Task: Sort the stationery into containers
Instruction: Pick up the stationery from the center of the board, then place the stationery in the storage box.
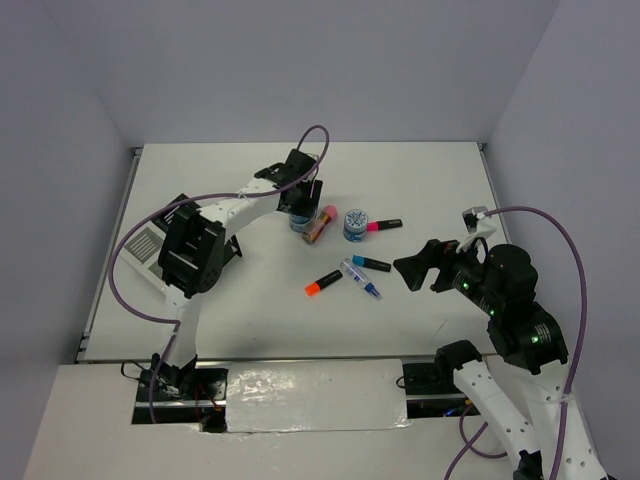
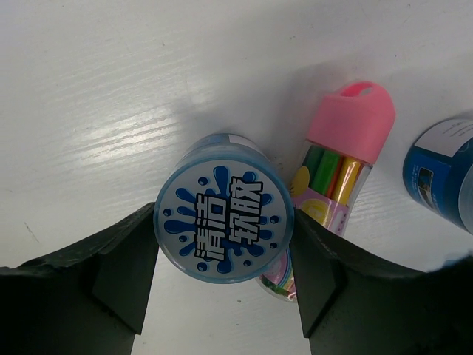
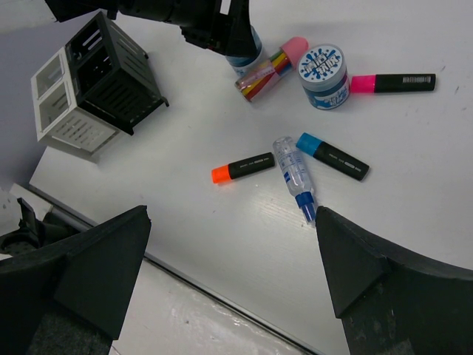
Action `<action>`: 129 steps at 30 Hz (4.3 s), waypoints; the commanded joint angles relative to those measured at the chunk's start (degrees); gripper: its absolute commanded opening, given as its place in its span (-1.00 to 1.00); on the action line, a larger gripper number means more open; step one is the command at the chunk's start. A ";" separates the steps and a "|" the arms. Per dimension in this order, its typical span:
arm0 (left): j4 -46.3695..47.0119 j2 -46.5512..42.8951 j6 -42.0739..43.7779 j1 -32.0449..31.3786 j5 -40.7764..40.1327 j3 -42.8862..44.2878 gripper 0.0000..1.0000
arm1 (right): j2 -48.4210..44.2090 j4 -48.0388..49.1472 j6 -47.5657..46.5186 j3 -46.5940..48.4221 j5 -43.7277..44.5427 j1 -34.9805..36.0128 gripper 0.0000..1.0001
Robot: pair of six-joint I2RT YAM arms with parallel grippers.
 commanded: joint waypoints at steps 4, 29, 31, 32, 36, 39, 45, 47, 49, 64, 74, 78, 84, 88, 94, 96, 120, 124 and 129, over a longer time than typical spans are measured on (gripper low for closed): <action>-0.38 -0.82 0.66 -0.17 -2.23 3.39 -1.00 | -0.34 2.97 -0.96 -0.48 -0.86 0.34 0.99; -1.44 -2.48 -0.14 0.09 -5.40 4.98 -1.00 | -0.34 2.88 -1.05 -0.39 -1.03 0.51 0.99; -1.44 -2.92 -0.40 0.09 -6.45 4.80 -1.00 | -0.34 2.80 -1.05 -0.30 -1.12 0.43 0.99; -1.44 -3.27 -0.40 0.09 -6.80 4.80 -1.00 | -0.34 2.79 -0.96 -0.30 -1.12 0.34 0.99; -2.40 -3.98 -0.66 0.09 -8.56 5.50 -1.00 | -0.34 2.79 -1.05 -0.30 -1.12 0.43 0.99; -2.67 -5.38 -0.93 0.18 -9.18 5.50 -1.00 | -0.26 2.79 -1.05 -0.22 -1.03 0.34 0.99; -3.54 -8.99 -1.28 0.71 -10.32 5.94 -1.00 | 0.01 2.88 -1.05 -0.04 -1.21 0.43 0.99; -4.33 -10.22 -1.54 1.06 -10.58 6.47 -1.00 | 0.01 2.88 -1.05 -0.04 -1.21 0.43 0.99; -4.95 -11.71 -1.89 1.41 -11.11 6.73 -1.00 | 0.09 2.88 -0.96 0.05 -1.12 0.43 0.99; -18.76 -38.60 -17.10 19.75 -19.11 -4.41 -1.00 | 0.89 6.57 0.79 -1.97 -3.49 0.43 0.99; -12.16 -43.71 -14.55 31.99 -6.11 -13.39 -1.00 | 0.89 8.59 1.41 -3.11 -5.25 0.51 0.99; -10.23 -43.45 -14.99 33.23 -4.79 -15.50 -1.00 | 0.80 8.42 1.50 -3.38 -5.34 0.51 0.99; -8.03 -41.87 -15.34 35.07 -3.21 -18.57 -1.00 | 0.36 8.42 1.50 -3.82 -5.43 0.51 0.99; -7.06 -40.81 -15.52 36.12 -2.42 -19.63 -1.00 | 0.45 8.59 1.59 -4.08 -5.60 0.43 0.99; -6.36 -39.58 -15.78 37.80 -1.45 -20.51 -1.00 | 0.10 8.60 1.50 -4.43 -5.60 0.51 0.99; -6.27 -39.14 -15.69 37.80 -1.36 -20.86 -1.00 | 0.01 8.51 1.41 -4.43 -5.43 0.52 0.99; -7.50 -34.31 -14.38 37.80 0.58 -22.01 -0.16 | 0.10 8.42 1.24 -4.26 -5.34 0.51 0.99; -7.85 -34.22 -14.64 37.71 -0.21 -22.01 0.50 | 0.10 8.24 1.06 -4.17 -5.16 0.51 0.99; -9.17 -34.56 -14.64 37.10 -1.44 -21.13 0.99 | 0.18 8.16 0.97 -3.91 -5.16 0.51 0.99</action>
